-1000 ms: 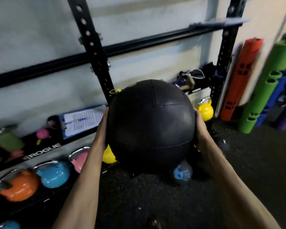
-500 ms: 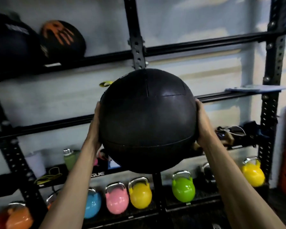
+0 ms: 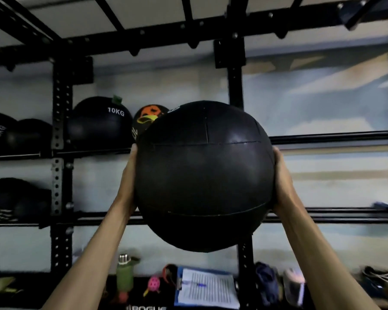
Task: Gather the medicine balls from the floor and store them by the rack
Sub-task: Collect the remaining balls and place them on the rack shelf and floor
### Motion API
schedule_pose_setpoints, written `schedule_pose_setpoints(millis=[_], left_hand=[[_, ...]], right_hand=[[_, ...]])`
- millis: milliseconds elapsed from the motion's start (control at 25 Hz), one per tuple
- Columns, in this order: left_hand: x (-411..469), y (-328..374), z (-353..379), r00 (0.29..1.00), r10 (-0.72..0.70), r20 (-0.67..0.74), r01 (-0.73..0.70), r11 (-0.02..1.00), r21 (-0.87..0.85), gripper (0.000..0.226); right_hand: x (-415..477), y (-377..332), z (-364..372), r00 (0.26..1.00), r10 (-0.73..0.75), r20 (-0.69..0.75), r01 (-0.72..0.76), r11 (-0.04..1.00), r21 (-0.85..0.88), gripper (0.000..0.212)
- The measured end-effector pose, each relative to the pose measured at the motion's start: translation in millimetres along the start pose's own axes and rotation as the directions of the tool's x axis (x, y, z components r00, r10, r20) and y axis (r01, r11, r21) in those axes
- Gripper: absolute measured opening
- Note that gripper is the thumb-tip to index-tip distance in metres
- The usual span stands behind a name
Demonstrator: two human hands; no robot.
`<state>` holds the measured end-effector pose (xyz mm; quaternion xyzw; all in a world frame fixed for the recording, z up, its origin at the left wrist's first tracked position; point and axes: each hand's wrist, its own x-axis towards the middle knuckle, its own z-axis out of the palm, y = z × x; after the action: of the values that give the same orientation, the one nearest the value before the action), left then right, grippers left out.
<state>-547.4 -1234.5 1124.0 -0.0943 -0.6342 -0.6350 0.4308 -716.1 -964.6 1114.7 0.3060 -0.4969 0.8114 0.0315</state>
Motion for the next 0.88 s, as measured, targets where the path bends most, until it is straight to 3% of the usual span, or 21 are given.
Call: schedule_pose_setpoints(millis=[160,480,880], left_hand=[[48.7,-4.7,-4.8,0.992,0.112,0.059,-0.108,0.991,-0.076,0.066],[128.3,-34.7,15.2,0.984,0.141,0.105,-0.126,0.982,-0.139,0.066],[164.7,-108.3,137.9,0.973,0.198,0.123,-0.177,0.97,-0.164,0.067]], right_hand=[[35.0,-9.6,21.1,0.994,-0.106,-0.021,0.106,0.994,-0.011,0.057],[82.1,-32.0,18.1,0.953,-0.276,-0.126,0.266,0.96,-0.089,0.052],[144.1,-14.8,-104.7,0.952,-0.265,-0.155,0.263,0.964,-0.033,0.04]])
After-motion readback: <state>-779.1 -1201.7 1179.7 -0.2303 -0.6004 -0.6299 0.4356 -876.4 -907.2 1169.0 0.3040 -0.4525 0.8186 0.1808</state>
